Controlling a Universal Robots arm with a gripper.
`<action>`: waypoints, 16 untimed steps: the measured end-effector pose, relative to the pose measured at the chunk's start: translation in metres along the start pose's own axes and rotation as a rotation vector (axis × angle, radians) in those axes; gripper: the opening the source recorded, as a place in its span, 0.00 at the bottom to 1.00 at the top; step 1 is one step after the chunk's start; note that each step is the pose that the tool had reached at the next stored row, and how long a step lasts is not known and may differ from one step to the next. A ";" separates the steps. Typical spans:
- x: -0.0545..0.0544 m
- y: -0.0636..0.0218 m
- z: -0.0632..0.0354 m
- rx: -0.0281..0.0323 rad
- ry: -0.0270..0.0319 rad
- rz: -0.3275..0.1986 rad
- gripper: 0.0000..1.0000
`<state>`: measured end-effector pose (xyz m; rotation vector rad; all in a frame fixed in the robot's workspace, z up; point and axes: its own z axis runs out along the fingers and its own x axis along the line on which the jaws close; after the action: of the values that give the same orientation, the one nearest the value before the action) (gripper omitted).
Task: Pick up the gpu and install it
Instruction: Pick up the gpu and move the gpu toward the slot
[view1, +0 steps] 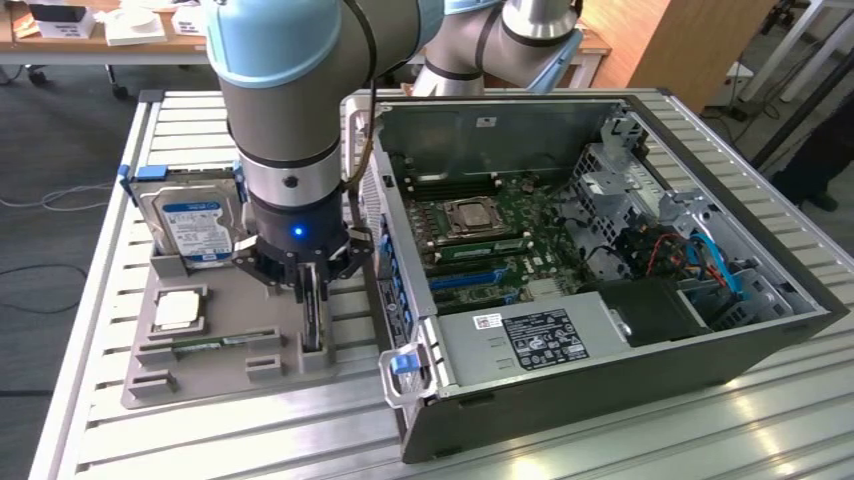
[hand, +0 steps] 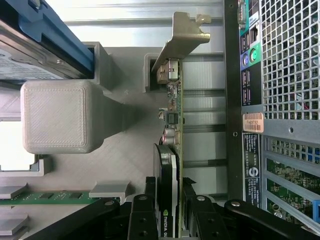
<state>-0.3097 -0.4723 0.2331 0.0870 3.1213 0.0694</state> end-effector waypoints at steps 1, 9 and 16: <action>0.000 0.0000 0.0000 0.0001 0.0001 0.000 0.33; 0.000 0.0000 0.0000 0.0000 0.0000 0.000 0.27; 0.000 0.0000 0.0000 0.0000 0.0000 0.000 0.27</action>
<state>-0.3100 -0.4723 0.2331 0.0870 3.1213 0.0693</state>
